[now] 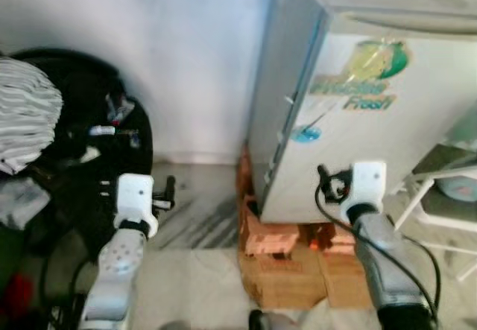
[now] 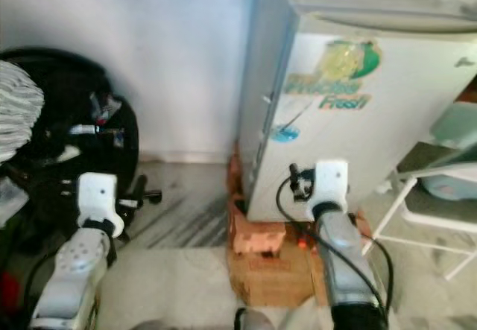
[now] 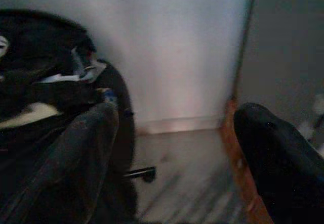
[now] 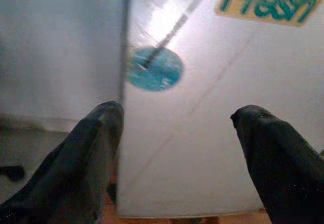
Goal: Restocking fridge
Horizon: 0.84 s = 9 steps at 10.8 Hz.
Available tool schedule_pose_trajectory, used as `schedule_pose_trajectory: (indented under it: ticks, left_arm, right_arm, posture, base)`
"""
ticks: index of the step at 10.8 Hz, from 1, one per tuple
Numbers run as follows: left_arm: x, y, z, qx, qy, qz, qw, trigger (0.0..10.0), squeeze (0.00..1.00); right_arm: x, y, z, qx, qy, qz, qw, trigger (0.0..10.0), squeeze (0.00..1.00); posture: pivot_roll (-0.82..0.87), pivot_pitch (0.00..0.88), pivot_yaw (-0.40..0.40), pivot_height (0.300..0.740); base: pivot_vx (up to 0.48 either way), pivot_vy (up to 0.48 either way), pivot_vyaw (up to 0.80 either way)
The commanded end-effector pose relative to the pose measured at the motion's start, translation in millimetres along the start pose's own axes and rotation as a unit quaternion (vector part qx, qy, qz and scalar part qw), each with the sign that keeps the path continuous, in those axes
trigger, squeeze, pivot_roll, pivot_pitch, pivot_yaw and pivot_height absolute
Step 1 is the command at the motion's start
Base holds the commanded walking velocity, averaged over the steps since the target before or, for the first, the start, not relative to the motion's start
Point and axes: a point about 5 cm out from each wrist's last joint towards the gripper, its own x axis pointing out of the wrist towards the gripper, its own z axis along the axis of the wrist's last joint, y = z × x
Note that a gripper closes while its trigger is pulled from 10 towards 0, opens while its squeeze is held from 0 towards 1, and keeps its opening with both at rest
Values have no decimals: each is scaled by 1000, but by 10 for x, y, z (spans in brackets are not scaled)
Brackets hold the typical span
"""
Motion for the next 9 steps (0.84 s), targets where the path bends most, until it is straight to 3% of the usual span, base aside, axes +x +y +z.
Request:
schedule_pose_trajectory:
  ticks: [1, 7, 9]
  left_arm:
    - [7, 26, 0, 4, 3, 4, 1000, 10000, 0]
    - [9, 5, 38, 3, -8, -9, 1000, 10000, 0]
    - [16, 38, -36, 16, 10, -20, 1000, 10000, 0]
  right_arm:
    - [13, 10, 14, -2, -2, 1, 1000, 10000, 0]
    - [42, 17, 20, 5, -5, -9, 1000, 10000, 0]
    - [38, -1, -4, 12, -6, -19, 1000, 10000, 0]
  posture:
    - [94, 45, -39, 740]
    - [94, 46, -33, 740]
    - [97, 31, -15, 740]
  base:
    - [0, 0, -744]
    - [0, 0, -744]
    - [0, 0, -744]
